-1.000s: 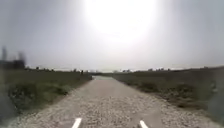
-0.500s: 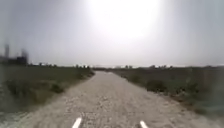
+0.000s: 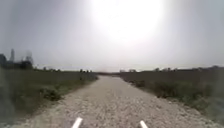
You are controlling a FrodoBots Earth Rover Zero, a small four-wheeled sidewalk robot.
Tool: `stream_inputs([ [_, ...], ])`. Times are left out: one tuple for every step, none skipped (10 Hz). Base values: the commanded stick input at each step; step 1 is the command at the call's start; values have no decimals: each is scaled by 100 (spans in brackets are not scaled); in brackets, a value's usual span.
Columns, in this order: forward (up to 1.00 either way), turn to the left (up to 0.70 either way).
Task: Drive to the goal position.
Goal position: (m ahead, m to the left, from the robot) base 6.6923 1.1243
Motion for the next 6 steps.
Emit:
stream_inputs([
  [70,0],
  [70,0],
  [70,0],
  [70,0],
  [70,0],
  [70,0],
])
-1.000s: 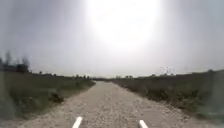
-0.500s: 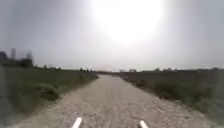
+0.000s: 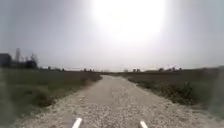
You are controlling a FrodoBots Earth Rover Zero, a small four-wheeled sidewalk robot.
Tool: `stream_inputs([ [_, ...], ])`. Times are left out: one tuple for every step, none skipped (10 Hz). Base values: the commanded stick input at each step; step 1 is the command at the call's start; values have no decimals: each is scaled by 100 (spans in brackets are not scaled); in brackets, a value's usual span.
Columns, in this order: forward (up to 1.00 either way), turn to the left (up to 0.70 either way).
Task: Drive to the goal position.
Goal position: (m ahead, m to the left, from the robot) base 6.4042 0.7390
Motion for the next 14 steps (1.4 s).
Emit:
stream_inputs([
  [70,0],
  [70,0],
  [70,0],
  [70,0],
  [70,0],
  [70,0],
  [70,0],
  [70,-17],
  [70,-35],
  [70,-35],
  [70,-34],
  [70,-24],
  [70,-14],
  [70,-4],
])
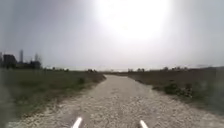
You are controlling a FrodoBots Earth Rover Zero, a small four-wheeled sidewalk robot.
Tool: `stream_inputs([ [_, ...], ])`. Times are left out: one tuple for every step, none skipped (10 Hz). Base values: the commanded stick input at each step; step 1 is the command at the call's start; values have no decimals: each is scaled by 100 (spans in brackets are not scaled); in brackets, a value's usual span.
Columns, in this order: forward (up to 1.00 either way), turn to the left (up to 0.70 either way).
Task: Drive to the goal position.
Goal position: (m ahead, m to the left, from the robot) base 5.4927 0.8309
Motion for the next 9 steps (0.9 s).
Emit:
stream_inputs([
  [70,0],
  [70,0],
  [70,0],
  [70,0],
  [70,0],
  [70,-19],
  [70,-34],
  [70,-26],
  [70,-19],
])
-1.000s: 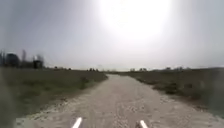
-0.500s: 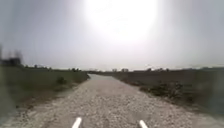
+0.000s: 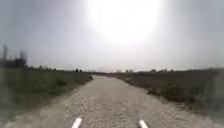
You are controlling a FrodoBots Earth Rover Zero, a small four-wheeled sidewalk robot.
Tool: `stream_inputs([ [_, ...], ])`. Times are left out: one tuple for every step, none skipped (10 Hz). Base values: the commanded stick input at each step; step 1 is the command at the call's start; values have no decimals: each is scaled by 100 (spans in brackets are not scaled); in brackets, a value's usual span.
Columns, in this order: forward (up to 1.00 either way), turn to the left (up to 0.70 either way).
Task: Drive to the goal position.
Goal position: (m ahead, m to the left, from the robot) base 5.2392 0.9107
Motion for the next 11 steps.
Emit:
stream_inputs([
  [70,-11],
  [70,-4],
  [70,0],
  [70,0],
  [70,0],
  [70,0],
  [70,0],
  [70,0],
  [70,0],
  [70,0],
  [70,0],
])
